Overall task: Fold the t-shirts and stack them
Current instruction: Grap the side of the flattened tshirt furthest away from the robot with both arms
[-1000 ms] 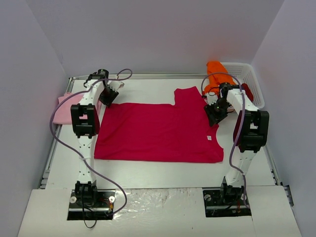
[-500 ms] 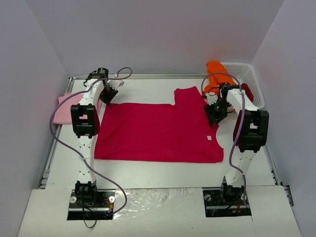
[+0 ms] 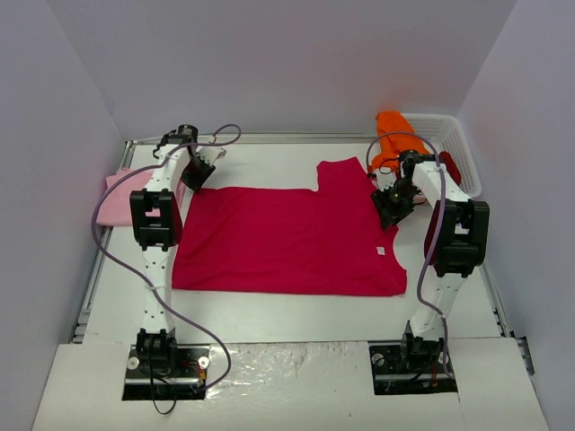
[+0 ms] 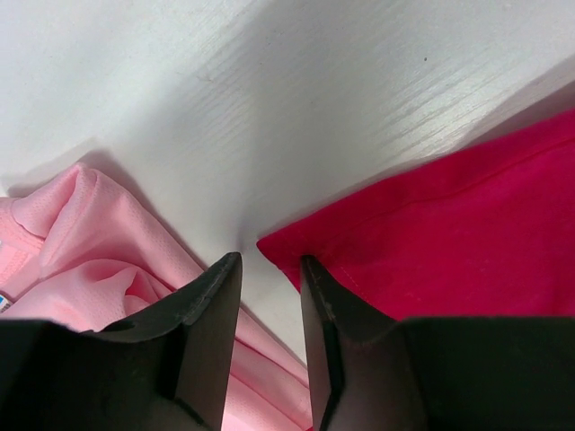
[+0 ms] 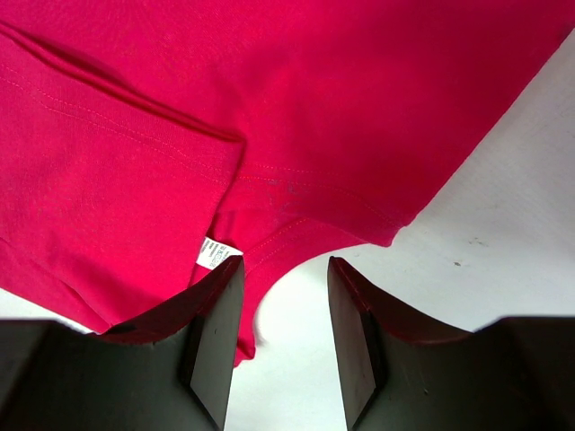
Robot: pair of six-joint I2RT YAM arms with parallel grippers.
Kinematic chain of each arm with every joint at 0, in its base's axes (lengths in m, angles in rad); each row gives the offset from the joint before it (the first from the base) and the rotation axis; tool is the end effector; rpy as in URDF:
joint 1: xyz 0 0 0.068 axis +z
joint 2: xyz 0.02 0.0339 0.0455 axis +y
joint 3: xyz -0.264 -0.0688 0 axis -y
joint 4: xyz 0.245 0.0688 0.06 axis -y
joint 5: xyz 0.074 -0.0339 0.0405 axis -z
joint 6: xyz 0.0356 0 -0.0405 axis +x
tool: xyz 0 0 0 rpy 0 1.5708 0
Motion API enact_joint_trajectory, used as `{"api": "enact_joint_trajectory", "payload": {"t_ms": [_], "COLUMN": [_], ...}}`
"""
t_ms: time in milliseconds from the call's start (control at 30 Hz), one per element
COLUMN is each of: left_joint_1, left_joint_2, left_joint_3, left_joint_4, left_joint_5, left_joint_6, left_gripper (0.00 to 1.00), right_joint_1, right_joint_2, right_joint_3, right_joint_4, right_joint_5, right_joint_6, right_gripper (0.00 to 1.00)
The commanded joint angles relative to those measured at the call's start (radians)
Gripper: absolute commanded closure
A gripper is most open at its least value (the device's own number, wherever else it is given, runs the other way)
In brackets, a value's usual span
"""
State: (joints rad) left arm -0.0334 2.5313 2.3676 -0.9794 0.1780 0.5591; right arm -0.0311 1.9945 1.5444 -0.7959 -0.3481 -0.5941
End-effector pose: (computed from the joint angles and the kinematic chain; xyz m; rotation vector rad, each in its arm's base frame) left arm 0.5326 -0.0241 0.1849 0.8329 2.5505 -0.0798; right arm 0.4097 -0.0006 0.1997 -0.8281 2.5826 0.3170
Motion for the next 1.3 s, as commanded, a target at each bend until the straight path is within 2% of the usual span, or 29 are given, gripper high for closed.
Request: {"api": "enact_joint_trajectory", "payload": {"t_ms": [0,233,467,700,1267], "left_joint_1": [-0.003,-0.003,-0.002,0.009,0.013], "left_joint_2": [0.011,0.0,0.014,-0.048,-0.062], "left_joint_3": [0.039,0.056,0.099,0.061,0.079], "left_joint_4": [-0.031,-0.053,-0.064,-0.004,-0.056], "left_joint_5": [-0.006,0.029,0.02,0.018,0.083], "left_joint_6": [0.016,0.025,0.013,-0.027,-0.033], "left_gripper": [0.68,0.57,0.6,0.6,0.6], "right_joint_1": [0.005,0.003,0.002,0.003,0.003], "right_joint_2": [0.009,0.018,0.018,0.02,0.026], "right_joint_3": [-0.004,-0.001,-0.003,-0.01,-0.024], "right_joint_4": [-0.037,-0.035,-0.034,-0.029,-0.017], "right_joint_5": [0.012,0.011,0.02,0.023,0.028], "right_joint_6": [0.004,0.004,0.005,0.008,0.016], "right_gripper": [0.61,0.61,0.62,0.62,0.62]}}
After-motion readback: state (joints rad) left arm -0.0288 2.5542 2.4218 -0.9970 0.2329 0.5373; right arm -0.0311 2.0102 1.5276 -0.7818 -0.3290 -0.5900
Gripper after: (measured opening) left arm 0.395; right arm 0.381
